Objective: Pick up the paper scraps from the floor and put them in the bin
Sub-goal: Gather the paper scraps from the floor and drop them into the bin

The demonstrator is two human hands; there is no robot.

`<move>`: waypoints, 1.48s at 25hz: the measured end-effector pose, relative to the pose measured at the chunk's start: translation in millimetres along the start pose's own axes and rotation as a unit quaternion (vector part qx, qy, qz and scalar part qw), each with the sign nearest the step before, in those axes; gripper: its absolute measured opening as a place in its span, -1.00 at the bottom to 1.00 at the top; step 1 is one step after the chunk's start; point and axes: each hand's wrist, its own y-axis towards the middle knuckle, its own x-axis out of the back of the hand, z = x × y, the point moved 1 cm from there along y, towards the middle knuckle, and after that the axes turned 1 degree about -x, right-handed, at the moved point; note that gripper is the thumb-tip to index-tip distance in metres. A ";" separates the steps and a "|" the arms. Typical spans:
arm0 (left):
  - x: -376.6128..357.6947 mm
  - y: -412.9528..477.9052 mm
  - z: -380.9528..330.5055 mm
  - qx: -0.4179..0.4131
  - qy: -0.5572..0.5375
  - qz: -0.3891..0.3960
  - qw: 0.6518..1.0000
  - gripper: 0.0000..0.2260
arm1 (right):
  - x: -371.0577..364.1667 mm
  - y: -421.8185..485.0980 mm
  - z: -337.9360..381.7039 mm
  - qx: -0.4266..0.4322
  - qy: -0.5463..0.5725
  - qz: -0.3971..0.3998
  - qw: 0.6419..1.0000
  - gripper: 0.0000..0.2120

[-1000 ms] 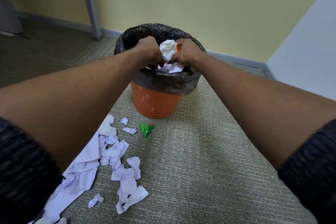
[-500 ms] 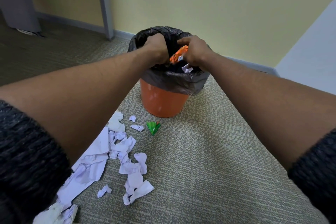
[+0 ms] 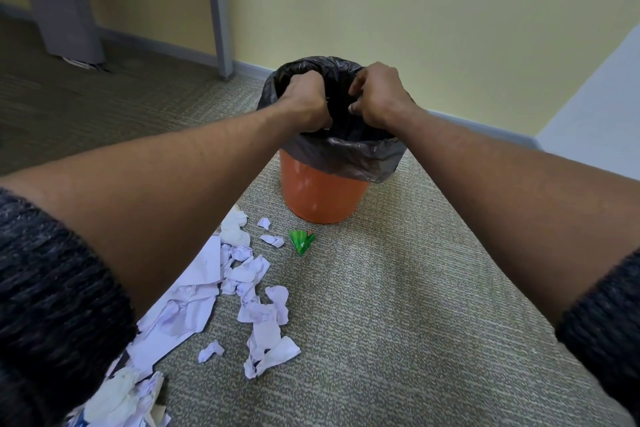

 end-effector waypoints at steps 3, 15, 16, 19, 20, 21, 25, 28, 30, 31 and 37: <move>6.9 -4.9 1.5 -0.025 0.016 -0.022 0.999 -0.66 | -4.3 -1.5 10.3 0.009 -0.001 -0.025 1.000 -0.76; 60.1 -94.4 103.2 -0.050 0.139 -0.153 0.977 -0.40 | -68.0 -74.8 125.9 0.165 0.005 -0.033 0.986 -0.38; 65.0 -108.0 117.4 -0.034 0.147 -0.148 0.977 -0.35 | -77.7 -86.7 135.5 0.173 0.011 -0.025 0.985 -0.35; 74.8 -151.5 157.1 0.027 0.156 -0.124 0.980 -0.29 | -107.9 -120.8 158.7 0.188 0.025 0.010 0.982 -0.29; 76.1 -165.0 168.8 0.047 0.154 -0.115 0.980 -0.28 | -116.9 -131.1 164.5 0.192 0.024 0.026 0.981 -0.28; 77.0 -177.9 179.3 0.065 0.154 -0.107 0.980 -0.27 | -124.4 -140.8 169.5 0.197 0.025 0.043 0.979 -0.27; 77.9 -225.3 223.0 0.116 0.165 -0.082 0.976 -0.24 | -151.6 -181.0 192.1 0.216 0.043 0.092 0.971 -0.26; 76.4 -252.8 251.5 0.148 0.162 -0.047 0.974 -0.23 | -168.0 -213.5 204.0 0.227 0.056 0.126 0.964 -0.24; 73.6 -265.5 270.4 0.163 0.168 0.004 0.972 -0.20 | -177.0 -238.3 206.7 0.220 0.074 0.163 0.959 -0.21; 72.8 -272.4 279.3 0.172 0.164 0.036 0.971 -0.17 | -181.2 -252.0 207.0 0.210 0.084 0.185 0.956 -0.21; 55.6 -322.5 312.4 0.166 0.136 0.250 0.944 0.07 | -204.3 -333.0 187.9 0.103 0.096 0.325 0.935 -0.03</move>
